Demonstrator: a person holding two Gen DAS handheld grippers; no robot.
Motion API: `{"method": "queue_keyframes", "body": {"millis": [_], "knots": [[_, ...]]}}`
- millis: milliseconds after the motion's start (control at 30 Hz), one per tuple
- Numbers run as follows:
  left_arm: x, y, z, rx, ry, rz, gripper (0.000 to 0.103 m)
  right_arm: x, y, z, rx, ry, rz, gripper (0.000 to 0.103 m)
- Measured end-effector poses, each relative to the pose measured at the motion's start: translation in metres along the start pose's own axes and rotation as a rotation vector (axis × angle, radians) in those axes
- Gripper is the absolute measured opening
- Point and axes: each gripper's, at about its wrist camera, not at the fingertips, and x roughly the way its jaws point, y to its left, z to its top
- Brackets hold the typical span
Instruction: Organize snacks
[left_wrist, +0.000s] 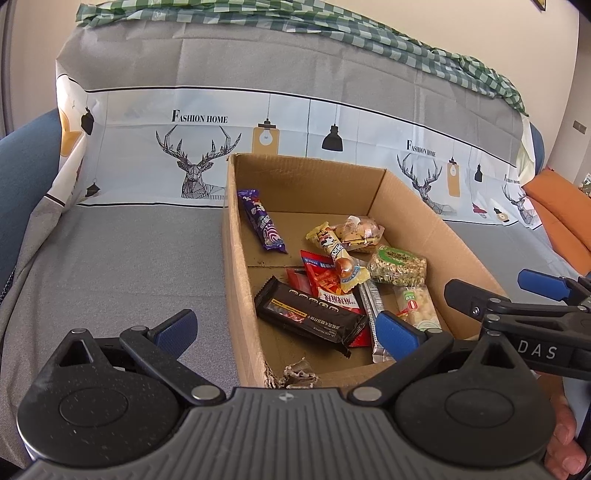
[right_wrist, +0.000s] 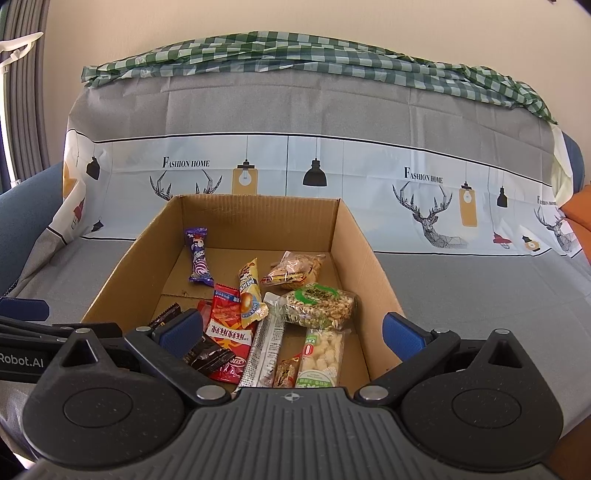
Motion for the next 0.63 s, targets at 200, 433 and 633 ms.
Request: {"method": "queue_keyframes", "body": {"millis": [200,433,633], "knots": [[-0.0004,-0.0001,0.0008,0.001,-0.001,0.0,0.102,-0.0001,0.0001,0.0003,0.0,0.0,0.0,0.102],[-0.001,-0.0002,0.0014,0.004,-0.003,-0.002,0.102,-0.0002,0.0002,0.0006,0.0,0.0,0.0,0.102],[-0.0041,0.0005,0.0025,-0.001,-0.023,-0.017,0.102,-0.0032,-0.0003,0.0023,0.009,-0.008,0.006,0.102]]}}
